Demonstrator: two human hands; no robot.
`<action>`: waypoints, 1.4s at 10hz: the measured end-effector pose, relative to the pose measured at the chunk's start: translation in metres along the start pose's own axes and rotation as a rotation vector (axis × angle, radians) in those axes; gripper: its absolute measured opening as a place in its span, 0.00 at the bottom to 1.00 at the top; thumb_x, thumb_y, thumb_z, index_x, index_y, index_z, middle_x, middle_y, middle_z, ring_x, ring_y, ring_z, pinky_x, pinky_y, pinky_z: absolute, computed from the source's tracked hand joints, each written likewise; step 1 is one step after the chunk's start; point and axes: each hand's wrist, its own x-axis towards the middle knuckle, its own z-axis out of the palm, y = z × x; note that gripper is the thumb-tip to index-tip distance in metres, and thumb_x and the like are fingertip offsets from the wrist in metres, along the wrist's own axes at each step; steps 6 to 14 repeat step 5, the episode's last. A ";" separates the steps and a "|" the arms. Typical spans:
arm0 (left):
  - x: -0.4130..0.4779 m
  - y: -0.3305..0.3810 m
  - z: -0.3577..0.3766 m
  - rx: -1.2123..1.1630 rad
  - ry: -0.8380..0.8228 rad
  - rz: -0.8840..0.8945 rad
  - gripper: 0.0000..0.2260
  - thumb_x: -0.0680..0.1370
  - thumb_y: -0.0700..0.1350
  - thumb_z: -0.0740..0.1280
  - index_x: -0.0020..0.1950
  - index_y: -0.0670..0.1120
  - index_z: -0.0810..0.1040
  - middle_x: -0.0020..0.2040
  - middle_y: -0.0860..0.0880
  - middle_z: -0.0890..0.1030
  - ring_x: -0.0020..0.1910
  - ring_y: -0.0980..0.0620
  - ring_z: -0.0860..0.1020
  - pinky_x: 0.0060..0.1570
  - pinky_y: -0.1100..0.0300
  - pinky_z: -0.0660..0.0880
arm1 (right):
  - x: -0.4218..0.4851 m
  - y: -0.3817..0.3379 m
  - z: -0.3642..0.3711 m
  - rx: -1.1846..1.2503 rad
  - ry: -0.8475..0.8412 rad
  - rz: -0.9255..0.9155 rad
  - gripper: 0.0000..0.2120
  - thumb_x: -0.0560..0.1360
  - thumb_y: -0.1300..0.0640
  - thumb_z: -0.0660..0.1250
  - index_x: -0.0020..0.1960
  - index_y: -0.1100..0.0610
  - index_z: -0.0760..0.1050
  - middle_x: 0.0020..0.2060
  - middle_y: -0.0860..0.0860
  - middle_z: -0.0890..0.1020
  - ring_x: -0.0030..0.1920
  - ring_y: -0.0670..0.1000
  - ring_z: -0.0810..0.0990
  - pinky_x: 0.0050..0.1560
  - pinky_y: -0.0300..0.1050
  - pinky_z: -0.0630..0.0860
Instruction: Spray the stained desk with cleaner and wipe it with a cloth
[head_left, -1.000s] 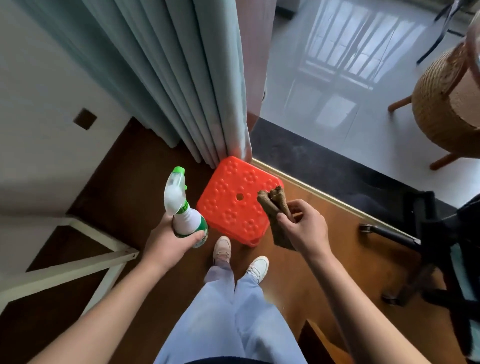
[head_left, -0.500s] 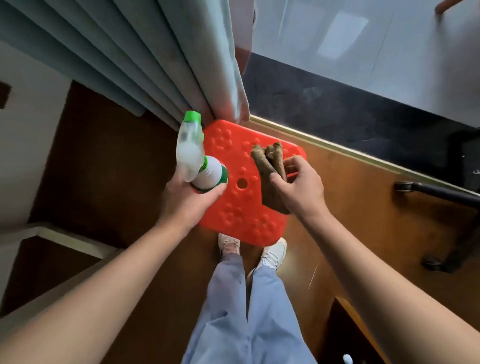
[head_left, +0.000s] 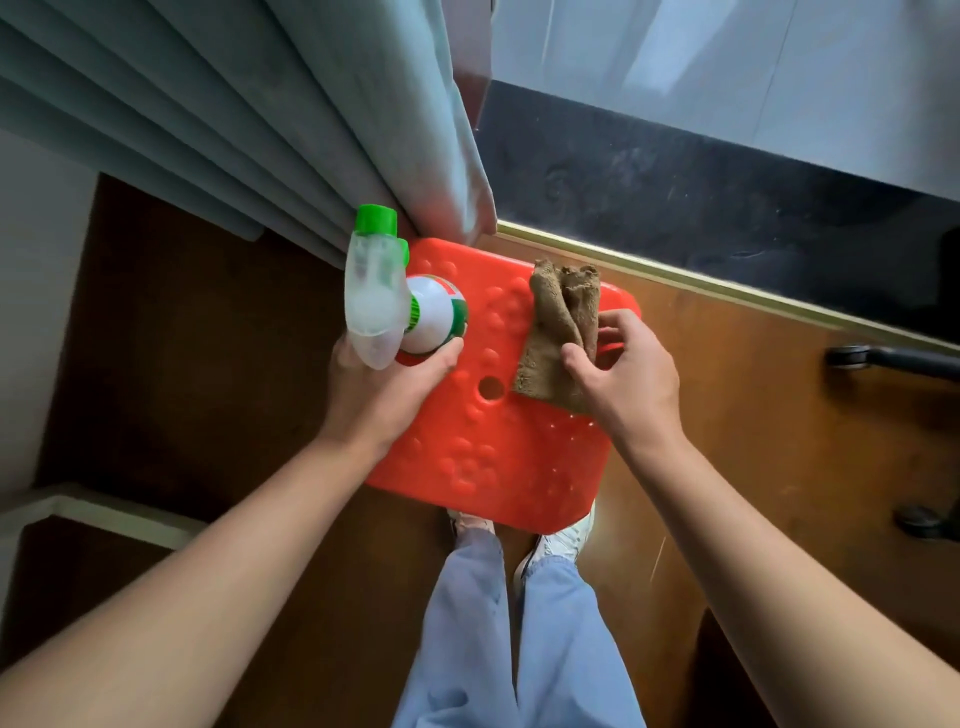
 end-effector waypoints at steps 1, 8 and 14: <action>0.002 0.001 -0.001 -0.011 -0.008 -0.040 0.28 0.69 0.52 0.82 0.65 0.50 0.76 0.62 0.52 0.79 0.62 0.56 0.77 0.61 0.79 0.65 | -0.004 0.004 -0.001 -0.004 0.016 0.036 0.10 0.74 0.49 0.73 0.53 0.49 0.77 0.45 0.44 0.82 0.44 0.45 0.81 0.45 0.42 0.77; -0.005 -0.004 -0.005 -0.006 -0.039 -0.111 0.34 0.68 0.57 0.81 0.70 0.52 0.73 0.65 0.56 0.78 0.65 0.57 0.76 0.64 0.71 0.67 | -0.008 0.000 0.000 -0.029 0.013 0.089 0.16 0.75 0.47 0.72 0.59 0.52 0.75 0.51 0.48 0.82 0.48 0.49 0.80 0.43 0.40 0.72; -0.005 -0.004 -0.005 -0.006 -0.039 -0.111 0.34 0.68 0.57 0.81 0.70 0.52 0.73 0.65 0.56 0.78 0.65 0.57 0.76 0.64 0.71 0.67 | -0.008 0.000 0.000 -0.029 0.013 0.089 0.16 0.75 0.47 0.72 0.59 0.52 0.75 0.51 0.48 0.82 0.48 0.49 0.80 0.43 0.40 0.72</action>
